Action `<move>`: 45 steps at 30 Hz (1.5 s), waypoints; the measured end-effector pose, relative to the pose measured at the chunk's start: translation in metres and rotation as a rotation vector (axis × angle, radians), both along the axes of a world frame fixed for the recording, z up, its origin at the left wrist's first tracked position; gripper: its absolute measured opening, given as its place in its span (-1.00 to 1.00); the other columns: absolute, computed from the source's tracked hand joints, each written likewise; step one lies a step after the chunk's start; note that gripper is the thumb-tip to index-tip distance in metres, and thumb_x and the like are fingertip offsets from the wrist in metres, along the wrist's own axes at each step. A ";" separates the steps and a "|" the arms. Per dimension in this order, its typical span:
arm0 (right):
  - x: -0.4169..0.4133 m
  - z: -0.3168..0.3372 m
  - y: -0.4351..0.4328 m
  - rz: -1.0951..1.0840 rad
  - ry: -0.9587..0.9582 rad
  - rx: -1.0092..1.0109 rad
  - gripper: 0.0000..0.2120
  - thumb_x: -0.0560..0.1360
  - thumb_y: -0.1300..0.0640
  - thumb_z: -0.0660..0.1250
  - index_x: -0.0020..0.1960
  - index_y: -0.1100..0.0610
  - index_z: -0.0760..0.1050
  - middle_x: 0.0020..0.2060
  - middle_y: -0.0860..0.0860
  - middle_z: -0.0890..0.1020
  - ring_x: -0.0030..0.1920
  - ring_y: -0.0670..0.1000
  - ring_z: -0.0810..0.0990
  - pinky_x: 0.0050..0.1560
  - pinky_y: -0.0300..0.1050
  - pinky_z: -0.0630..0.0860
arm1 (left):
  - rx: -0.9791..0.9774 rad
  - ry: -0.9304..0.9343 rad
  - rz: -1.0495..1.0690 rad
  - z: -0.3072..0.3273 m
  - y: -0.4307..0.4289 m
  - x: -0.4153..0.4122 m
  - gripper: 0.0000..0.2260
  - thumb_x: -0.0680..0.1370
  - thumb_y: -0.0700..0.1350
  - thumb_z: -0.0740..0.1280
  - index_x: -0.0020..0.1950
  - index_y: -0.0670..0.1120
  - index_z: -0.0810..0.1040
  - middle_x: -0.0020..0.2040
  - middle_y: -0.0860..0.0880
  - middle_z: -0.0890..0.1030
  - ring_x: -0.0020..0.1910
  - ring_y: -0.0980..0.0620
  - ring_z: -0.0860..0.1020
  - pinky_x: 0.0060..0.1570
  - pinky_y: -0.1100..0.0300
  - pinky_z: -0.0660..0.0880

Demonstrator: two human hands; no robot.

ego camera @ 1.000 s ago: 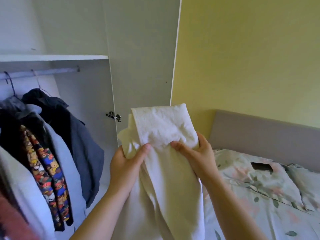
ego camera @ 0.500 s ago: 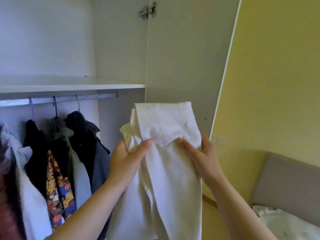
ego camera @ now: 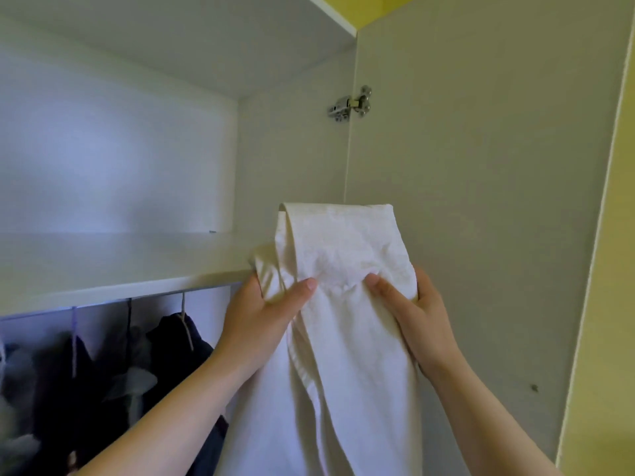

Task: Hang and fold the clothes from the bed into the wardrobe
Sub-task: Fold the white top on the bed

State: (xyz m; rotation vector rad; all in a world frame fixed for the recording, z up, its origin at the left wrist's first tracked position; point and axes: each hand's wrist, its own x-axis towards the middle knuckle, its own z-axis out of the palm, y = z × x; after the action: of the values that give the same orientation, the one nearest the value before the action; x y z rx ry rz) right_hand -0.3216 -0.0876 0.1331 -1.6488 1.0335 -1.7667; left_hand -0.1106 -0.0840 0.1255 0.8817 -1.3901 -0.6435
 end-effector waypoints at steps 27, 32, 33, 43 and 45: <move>0.058 0.054 -0.217 0.407 0.515 -0.033 -0.54 0.38 -0.17 0.46 0.25 -0.11 0.55 0.28 -0.19 0.51 0.29 -0.17 0.47 0.38 -0.13 0.37 | 0.467 -0.144 0.566 0.085 -0.206 0.089 -0.04 0.27 0.18 0.58 0.52 -0.18 0.25 0.47 -0.16 0.36 0.39 -0.16 0.40 0.36 -0.08 0.38; 0.043 0.028 -0.173 0.403 0.591 -0.168 -0.45 0.24 -0.36 0.37 0.21 -0.28 0.56 0.37 -0.36 0.38 0.45 -0.37 0.16 0.48 -0.23 0.11 | 0.454 -0.133 0.545 0.083 -0.204 0.085 -0.11 0.29 0.16 0.57 0.46 -0.22 0.31 0.37 -0.18 0.46 0.23 -0.13 0.52 0.11 0.07 0.49; 0.045 0.022 -0.170 0.373 0.622 -0.202 -0.45 0.26 -0.37 0.35 0.23 -0.29 0.55 0.39 -0.37 0.36 0.47 -0.37 0.10 0.49 -0.23 0.08 | 0.458 -0.108 0.528 0.083 -0.202 0.082 -0.15 0.30 0.14 0.57 0.43 -0.23 0.33 0.32 -0.17 0.49 0.12 -0.10 0.55 -0.01 0.10 0.48; 0.055 -0.031 -0.159 -0.065 0.868 -0.549 -0.31 0.44 -0.38 0.28 0.49 -0.10 0.33 0.54 -0.08 0.22 0.58 -0.01 -0.01 0.51 0.23 0.12 | 0.424 -0.240 0.298 0.072 -0.130 0.081 0.10 0.18 0.31 0.55 0.54 0.12 -0.02 0.18 0.07 0.46 0.05 0.05 0.51 -0.11 0.15 0.49; 0.053 -0.041 -0.155 -0.109 0.862 -0.606 -0.26 0.42 -0.35 0.35 0.50 -0.07 0.31 0.53 -0.10 0.23 0.58 0.00 0.05 0.50 0.23 0.15 | 0.279 -0.557 0.368 0.058 -0.110 0.078 0.19 0.07 0.50 0.45 0.51 0.29 -0.16 0.48 0.10 0.22 0.35 0.04 0.35 0.21 0.13 0.38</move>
State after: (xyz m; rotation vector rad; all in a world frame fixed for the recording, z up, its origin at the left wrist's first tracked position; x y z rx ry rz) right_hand -0.2688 -0.2428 0.0921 -2.9332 0.9598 -1.5091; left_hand -0.0322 -0.1943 0.1834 1.5840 -1.5838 -0.3174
